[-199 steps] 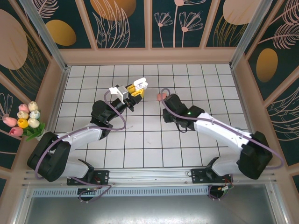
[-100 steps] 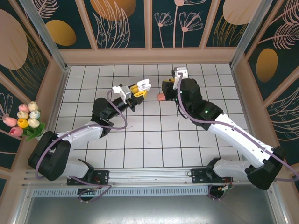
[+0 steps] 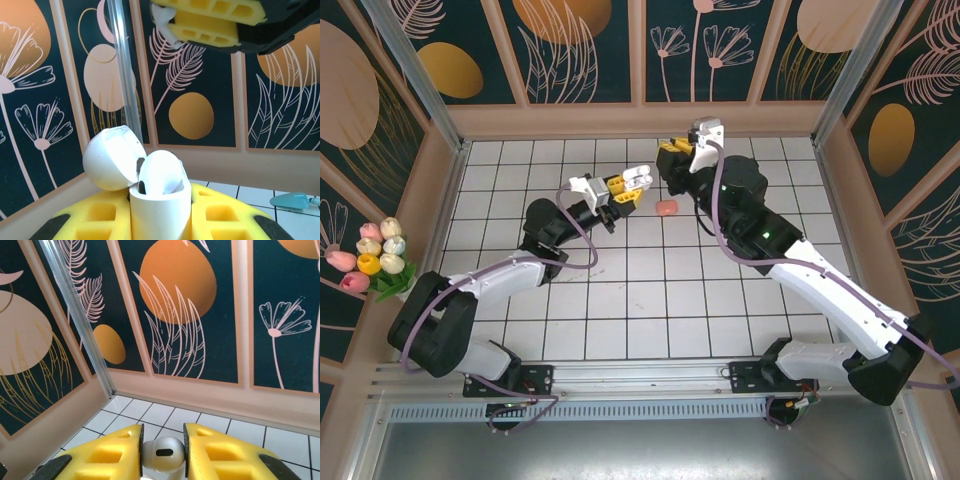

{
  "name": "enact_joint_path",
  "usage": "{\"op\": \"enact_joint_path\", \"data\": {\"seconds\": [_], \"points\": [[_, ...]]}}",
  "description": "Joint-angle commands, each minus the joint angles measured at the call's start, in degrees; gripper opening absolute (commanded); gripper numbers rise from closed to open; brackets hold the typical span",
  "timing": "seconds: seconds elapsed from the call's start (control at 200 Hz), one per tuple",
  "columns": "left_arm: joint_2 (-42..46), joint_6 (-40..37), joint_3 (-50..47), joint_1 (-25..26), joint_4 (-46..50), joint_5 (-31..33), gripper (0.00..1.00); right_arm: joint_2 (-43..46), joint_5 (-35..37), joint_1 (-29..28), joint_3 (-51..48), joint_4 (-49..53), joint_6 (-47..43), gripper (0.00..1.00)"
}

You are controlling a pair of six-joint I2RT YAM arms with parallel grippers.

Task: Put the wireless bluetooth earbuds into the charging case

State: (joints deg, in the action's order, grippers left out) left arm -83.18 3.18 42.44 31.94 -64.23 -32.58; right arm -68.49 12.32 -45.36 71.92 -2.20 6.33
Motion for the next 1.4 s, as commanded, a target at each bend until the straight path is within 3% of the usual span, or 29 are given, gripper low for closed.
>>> {"op": "enact_joint_path", "data": {"seconds": [0.0, 0.43, 1.396], "points": [[-0.9, -0.7, 2.7, 0.4, -1.0, -1.7, 0.0, -0.9, -4.7, 1.2, 0.7, -5.0, 1.5, 0.27], [-1.9, 0.2, 4.9, 0.3, -1.7, -1.9, 0.0, -1.4, -14.1, 5.6, -1.5, -7.4, 7.9, 0.27], [-2.8, 1.4, 6.3, 0.4, -2.5, -1.2, 0.0, -1.9, -16.4, 5.7, -6.3, -9.2, 8.4, 0.27]]}}
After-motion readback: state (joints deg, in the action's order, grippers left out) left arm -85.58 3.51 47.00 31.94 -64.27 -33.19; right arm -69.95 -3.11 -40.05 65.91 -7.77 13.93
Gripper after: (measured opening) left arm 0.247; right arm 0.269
